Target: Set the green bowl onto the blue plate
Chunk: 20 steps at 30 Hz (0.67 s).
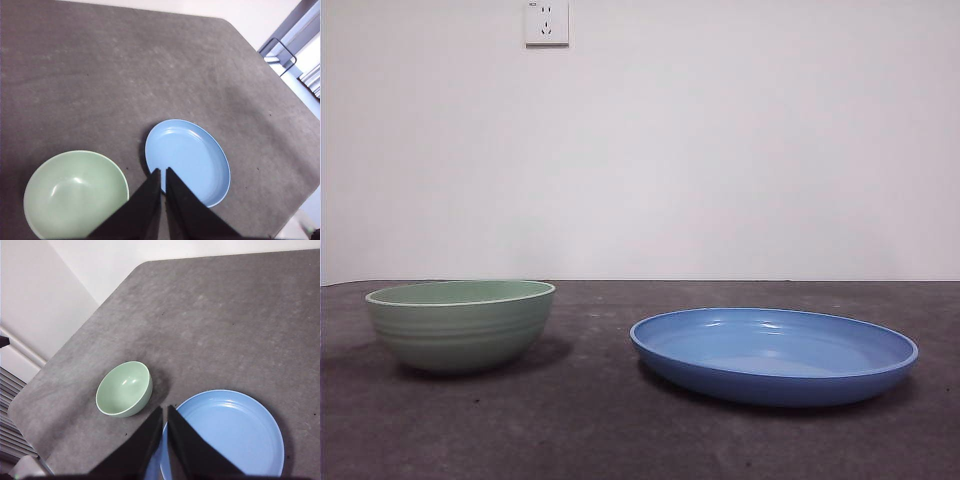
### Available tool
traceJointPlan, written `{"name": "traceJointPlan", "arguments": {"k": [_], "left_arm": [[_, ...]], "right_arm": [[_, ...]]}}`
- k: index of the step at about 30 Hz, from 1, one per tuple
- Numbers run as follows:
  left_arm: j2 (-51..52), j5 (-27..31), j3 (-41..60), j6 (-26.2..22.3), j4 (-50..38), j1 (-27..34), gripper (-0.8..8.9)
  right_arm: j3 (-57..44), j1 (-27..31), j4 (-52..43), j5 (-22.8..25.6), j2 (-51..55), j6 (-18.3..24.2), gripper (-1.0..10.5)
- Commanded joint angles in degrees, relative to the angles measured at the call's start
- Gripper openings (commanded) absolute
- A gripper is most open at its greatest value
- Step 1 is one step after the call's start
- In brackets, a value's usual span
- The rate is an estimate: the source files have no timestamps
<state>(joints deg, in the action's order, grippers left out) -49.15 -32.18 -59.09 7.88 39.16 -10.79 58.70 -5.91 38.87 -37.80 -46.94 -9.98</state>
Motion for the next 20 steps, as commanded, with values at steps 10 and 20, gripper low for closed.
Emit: {"name": "traceJointPlan", "arguments": {"k": [10, 20], "left_arm": [[-0.39, -0.44, -1.38, -1.44, -0.07, -0.22, 4.93], [-1.38, -0.42, -1.38, -2.03, -0.02, -0.22, 6.64]], "right_arm": [[1.18, -0.11, 0.48, 0.33, -0.20, 1.44, 4.1], [1.18, -0.11, 0.70, 0.31, -0.20, 1.44, 6.1]]}}
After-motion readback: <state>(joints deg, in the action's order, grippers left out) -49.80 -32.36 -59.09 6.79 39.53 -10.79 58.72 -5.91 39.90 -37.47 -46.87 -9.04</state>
